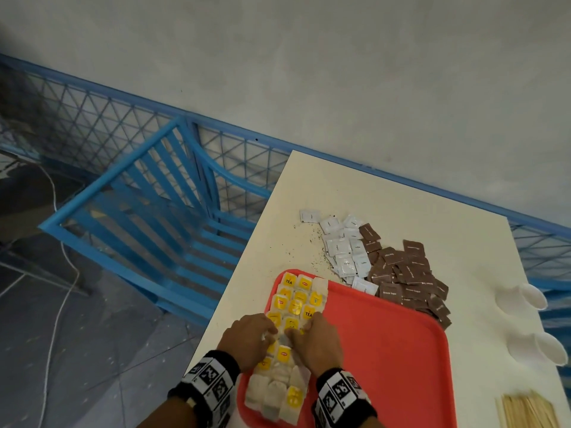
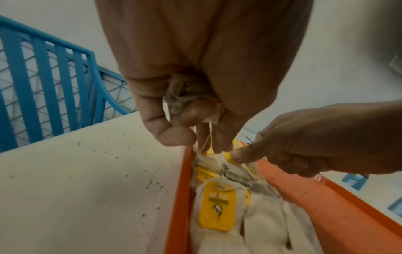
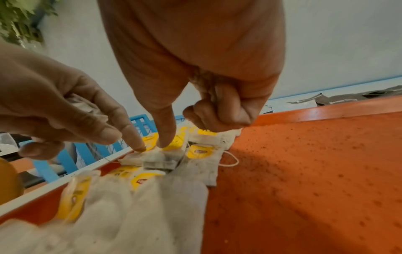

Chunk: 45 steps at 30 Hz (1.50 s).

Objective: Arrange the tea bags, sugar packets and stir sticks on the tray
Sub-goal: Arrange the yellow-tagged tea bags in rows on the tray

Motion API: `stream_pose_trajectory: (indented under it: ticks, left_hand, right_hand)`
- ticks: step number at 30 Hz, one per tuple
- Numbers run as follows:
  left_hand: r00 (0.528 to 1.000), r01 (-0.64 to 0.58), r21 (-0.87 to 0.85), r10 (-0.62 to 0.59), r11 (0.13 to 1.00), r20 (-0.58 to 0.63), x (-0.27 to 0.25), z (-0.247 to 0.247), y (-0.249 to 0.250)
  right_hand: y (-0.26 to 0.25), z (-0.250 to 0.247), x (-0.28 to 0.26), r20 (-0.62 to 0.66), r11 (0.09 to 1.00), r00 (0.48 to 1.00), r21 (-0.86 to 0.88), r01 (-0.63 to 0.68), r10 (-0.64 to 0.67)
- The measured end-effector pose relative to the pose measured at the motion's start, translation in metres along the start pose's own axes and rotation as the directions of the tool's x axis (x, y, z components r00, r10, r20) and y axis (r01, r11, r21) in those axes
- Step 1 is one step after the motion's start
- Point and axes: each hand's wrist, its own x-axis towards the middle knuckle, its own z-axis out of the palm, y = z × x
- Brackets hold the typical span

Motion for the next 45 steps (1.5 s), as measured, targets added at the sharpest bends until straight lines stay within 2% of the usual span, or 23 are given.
stream_pose_trajectory:
  ticks: [3, 5, 6, 7, 8, 9, 10, 11, 12, 15, 18, 22, 24, 27, 30, 34, 36, 39, 41, 43, 45]
  left_hand:
    - [1.000, 0.011, -0.178, -0.015, 0.984, -0.020, -0.004, -0.014, 0.007]
    - [0.998, 0.046, -0.414, -0.061, 0.909, -0.024, -0.010, -0.031, 0.017]
    - [0.993, 0.099, -0.597, -0.119, 0.796, 0.005, -0.014, -0.040, 0.023]
    - [0.982, 0.165, -0.780, -0.176, 0.604, 0.072, -0.017, -0.046, 0.029]
    - [0.967, 0.225, -0.900, -0.198, 0.373, 0.160, -0.020, -0.053, 0.033]
    - [0.957, 0.253, -0.954, -0.186, 0.157, 0.223, -0.021, -0.058, 0.037]
    - [0.953, 0.260, -0.966, -0.163, 0.003, 0.256, -0.022, -0.062, 0.041]
    - [0.953, 0.256, -0.961, -0.140, -0.103, 0.269, -0.023, -0.065, 0.046]
    - [0.956, 0.249, -0.954, -0.117, -0.168, 0.270, -0.023, -0.067, 0.052]
    - [0.967, 0.229, -0.936, -0.051, -0.269, 0.251, -0.024, -0.067, 0.077]
    - [0.974, 0.215, -0.936, -0.015, -0.278, 0.228, -0.027, -0.064, 0.106]
    - [0.976, 0.217, -0.928, 0.055, -0.302, 0.210, -0.032, -0.055, 0.133]
    - [0.976, 0.219, -0.928, 0.060, -0.302, 0.211, -0.033, -0.049, 0.141]
    - [0.972, 0.235, -0.905, 0.071, -0.354, 0.225, -0.038, -0.042, 0.155]
    - [0.965, 0.261, -0.902, 0.068, -0.344, 0.253, -0.043, -0.037, 0.166]
    - [0.955, 0.292, -0.909, 0.043, -0.297, 0.292, -0.047, -0.035, 0.170]
    - [0.955, 0.291, -0.924, 0.025, -0.248, 0.294, -0.046, -0.035, 0.172]
    - [0.968, 0.250, -0.957, 0.006, -0.147, 0.252, -0.047, -0.040, 0.177]
    - [0.983, 0.184, -0.981, 0.011, -0.056, 0.184, -0.047, -0.044, 0.179]
    - [0.996, 0.093, -0.991, -0.006, 0.096, 0.093, -0.048, -0.048, 0.182]
    - [1.000, 0.006, -0.954, 0.002, 0.300, 0.006, -0.050, -0.052, 0.185]
  right_hand:
    - [-0.004, -0.003, -0.003, 0.003, 0.999, 1.000, -0.051, 0.017, -0.017]
    - [-0.007, -0.013, -0.007, -0.026, 0.997, 0.997, 0.016, 0.072, -0.072]
    - [-0.008, -0.021, -0.011, -0.042, 0.990, 0.993, 0.086, 0.113, -0.110]
    - [-0.010, -0.030, -0.015, -0.067, 0.975, 0.986, 0.154, 0.160, -0.151]
    - [-0.013, -0.042, -0.021, -0.100, 0.955, 0.976, 0.209, 0.210, -0.193]
    - [-0.015, -0.055, -0.027, -0.136, 0.930, 0.963, 0.257, 0.261, -0.233]
    - [-0.017, -0.068, -0.034, -0.167, 0.901, 0.950, 0.309, 0.304, -0.263]
    - [-0.019, -0.081, -0.041, -0.189, 0.873, 0.940, 0.356, 0.335, -0.283]
    - [-0.020, -0.092, -0.049, -0.196, 0.848, 0.933, 0.391, 0.357, -0.302]
    - [-0.021, -0.114, -0.071, -0.167, 0.798, 0.909, 0.437, 0.415, -0.382]
    - [-0.019, -0.116, -0.084, -0.178, 0.786, 0.898, 0.436, 0.439, -0.402]
    - [-0.005, -0.116, -0.084, -0.271, 0.819, 0.917, 0.423, 0.387, -0.294]
    - [0.001, -0.121, -0.085, -0.272, 0.793, 0.920, 0.473, 0.384, -0.283]
    - [0.010, -0.132, -0.087, -0.251, 0.753, 0.922, 0.533, 0.387, -0.295]
    - [0.022, -0.143, -0.087, -0.244, 0.691, 0.916, 0.603, 0.400, -0.317]
    - [0.034, -0.166, -0.087, -0.173, 0.527, 0.936, 0.788, 0.319, -0.308]
    - [0.036, -0.175, -0.089, -0.143, 0.479, 0.927, 0.822, 0.306, -0.346]
    - [0.037, -0.185, -0.089, -0.155, 0.474, 0.912, 0.814, 0.336, -0.380]
    - [0.038, -0.188, -0.087, -0.174, 0.479, 0.905, 0.801, 0.359, -0.387]
    - [0.037, -0.189, -0.085, -0.202, 0.503, 0.890, 0.764, 0.404, -0.408]
    - [0.032, -0.190, -0.085, -0.228, 0.538, 0.862, 0.701, 0.469, -0.454]
